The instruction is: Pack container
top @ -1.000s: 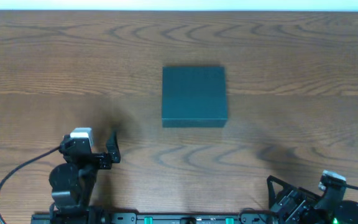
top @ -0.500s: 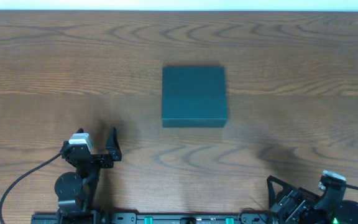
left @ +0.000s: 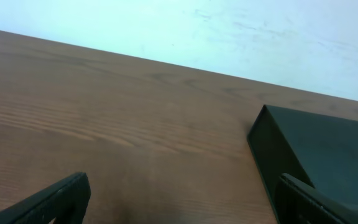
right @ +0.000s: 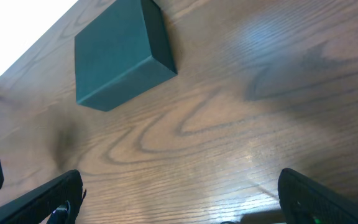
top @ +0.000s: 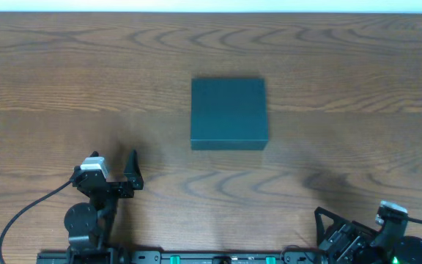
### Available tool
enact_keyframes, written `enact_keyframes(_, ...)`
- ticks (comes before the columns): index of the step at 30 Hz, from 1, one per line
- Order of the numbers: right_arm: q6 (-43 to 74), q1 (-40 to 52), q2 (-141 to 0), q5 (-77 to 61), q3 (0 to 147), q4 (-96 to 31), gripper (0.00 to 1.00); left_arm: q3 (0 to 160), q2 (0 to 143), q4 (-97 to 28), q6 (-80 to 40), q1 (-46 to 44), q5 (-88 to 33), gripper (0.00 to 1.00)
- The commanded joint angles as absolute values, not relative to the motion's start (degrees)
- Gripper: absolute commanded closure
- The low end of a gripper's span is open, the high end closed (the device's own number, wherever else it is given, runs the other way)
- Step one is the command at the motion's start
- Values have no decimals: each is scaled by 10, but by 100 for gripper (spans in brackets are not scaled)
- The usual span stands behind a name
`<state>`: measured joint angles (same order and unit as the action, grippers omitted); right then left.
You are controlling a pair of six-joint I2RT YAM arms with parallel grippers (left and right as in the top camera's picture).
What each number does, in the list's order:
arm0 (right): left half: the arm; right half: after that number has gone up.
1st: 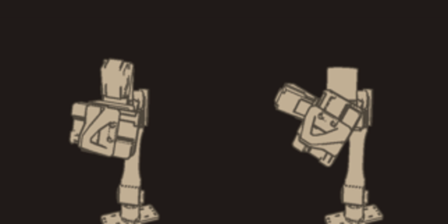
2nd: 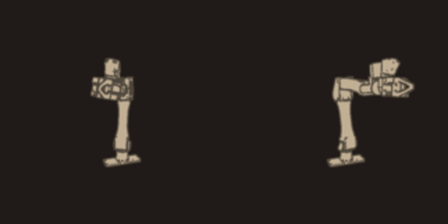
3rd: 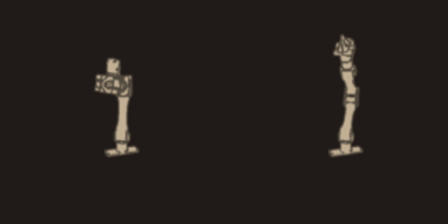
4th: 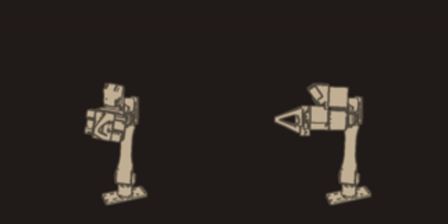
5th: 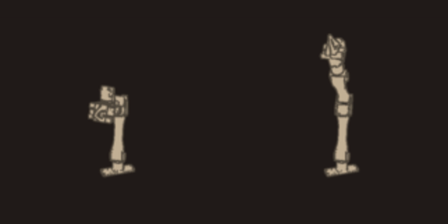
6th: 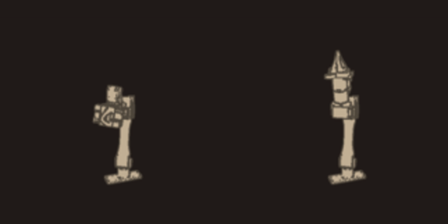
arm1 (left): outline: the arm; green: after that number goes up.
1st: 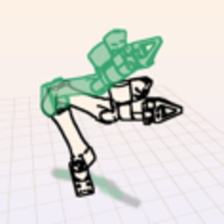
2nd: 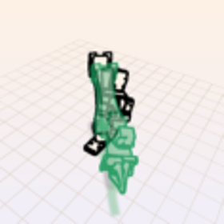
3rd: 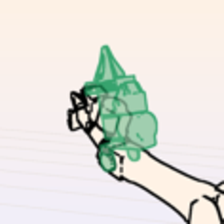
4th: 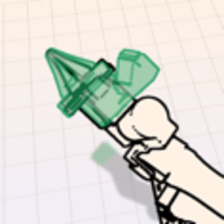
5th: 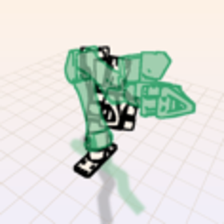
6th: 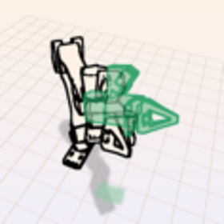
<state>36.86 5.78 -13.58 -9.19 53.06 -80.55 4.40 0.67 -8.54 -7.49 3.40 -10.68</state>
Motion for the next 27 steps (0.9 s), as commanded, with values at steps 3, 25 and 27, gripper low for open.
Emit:
enact_keyframes(3, 373, 57, -133, -92, 531, -806, 1, 26, 2, -87, -75, 37, -102, 5)
enact_keyframes(25, 309, 98, -5, 95, 267, -502, 1, 26, 2, -87, -75, 37, -102, 5)
enact_keyframes(27, 297, 105, -3, 99, 227, -477, 1, 26, 2, -87, -75, 37, -102, 5)
